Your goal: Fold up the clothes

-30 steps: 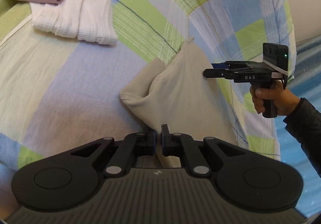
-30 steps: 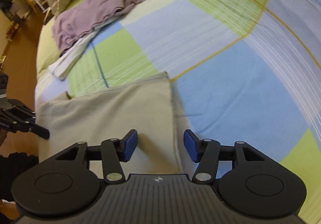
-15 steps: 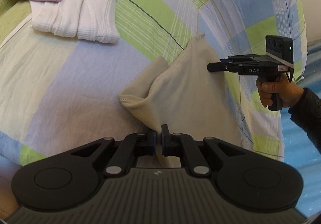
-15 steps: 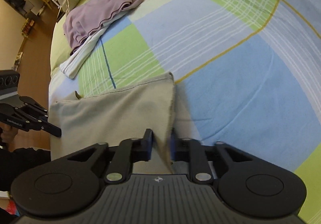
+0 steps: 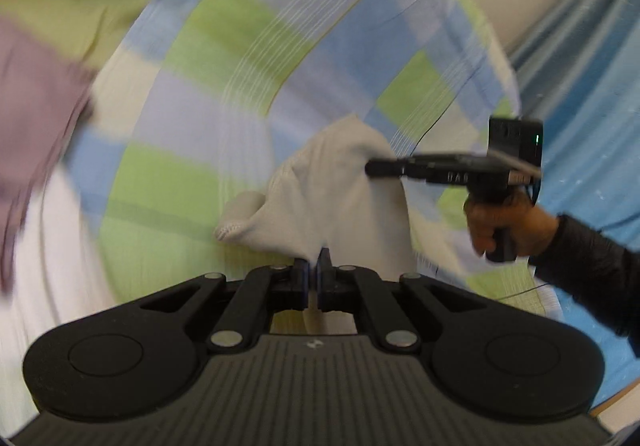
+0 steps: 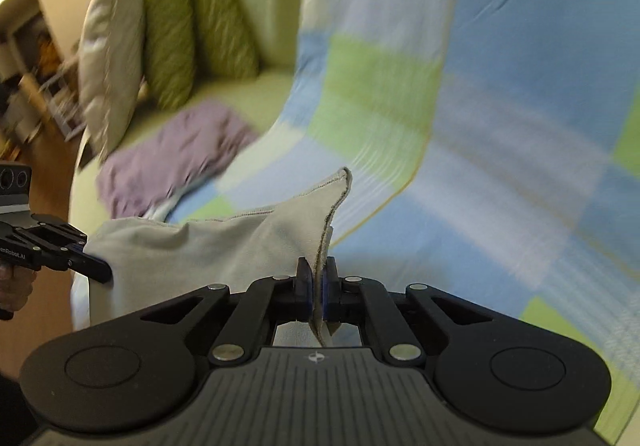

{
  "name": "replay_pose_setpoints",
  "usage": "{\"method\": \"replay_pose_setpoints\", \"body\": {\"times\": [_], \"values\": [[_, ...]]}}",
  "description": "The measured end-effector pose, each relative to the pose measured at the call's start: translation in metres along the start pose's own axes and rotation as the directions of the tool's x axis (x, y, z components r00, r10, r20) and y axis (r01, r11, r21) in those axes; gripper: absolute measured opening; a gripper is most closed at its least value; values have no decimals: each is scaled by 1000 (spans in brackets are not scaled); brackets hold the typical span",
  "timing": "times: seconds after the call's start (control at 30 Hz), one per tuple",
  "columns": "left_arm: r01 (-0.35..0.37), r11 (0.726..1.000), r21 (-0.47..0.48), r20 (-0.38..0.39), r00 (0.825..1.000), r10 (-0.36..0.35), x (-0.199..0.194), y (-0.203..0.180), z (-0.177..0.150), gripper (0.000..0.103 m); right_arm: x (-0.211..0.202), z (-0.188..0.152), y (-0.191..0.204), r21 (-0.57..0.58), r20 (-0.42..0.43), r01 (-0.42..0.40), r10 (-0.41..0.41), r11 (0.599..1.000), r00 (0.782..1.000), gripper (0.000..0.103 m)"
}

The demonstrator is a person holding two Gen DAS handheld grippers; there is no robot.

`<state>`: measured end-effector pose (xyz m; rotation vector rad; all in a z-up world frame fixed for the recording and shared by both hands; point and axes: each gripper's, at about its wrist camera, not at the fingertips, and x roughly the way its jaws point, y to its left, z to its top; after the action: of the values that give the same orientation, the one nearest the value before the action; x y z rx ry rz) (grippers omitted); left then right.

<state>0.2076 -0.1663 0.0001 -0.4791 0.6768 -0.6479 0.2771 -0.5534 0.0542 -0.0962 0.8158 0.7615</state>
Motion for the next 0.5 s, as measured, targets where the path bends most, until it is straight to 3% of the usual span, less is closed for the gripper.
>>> {"method": "replay_pose_setpoints", "body": {"times": [0.07, 0.13, 0.23, 0.33, 0.43, 0.5], "values": [[17, 996, 89, 37, 999, -21, 9, 0, 20, 1, -19, -4, -2, 27, 116, 67, -70, 997, 991, 3], [34, 983, 178, 84, 995, -49, 17, -6, 44, 1, -42, -8, 3, 37, 222, 162, -167, 986, 961, 3], [79, 947, 310, 170, 976, -137, 13, -36, 84, 1, -92, -5, 15, 90, 383, 285, -298, 954, 875, 3], [140, 880, 453, 203, 945, -255, -12, -84, 107, 1, -153, -5, 49, 108, 498, 399, -397, 911, 771, 3], [202, 811, 549, 179, 919, -351, -40, -125, 105, 1, -200, -19, 87, 146, 558, 474, -468, 868, 685, 3], [227, 759, 610, 138, 913, -384, -54, -143, 87, 1, -218, -38, 107, 181, 566, 509, -513, 841, 645, 3]]}}
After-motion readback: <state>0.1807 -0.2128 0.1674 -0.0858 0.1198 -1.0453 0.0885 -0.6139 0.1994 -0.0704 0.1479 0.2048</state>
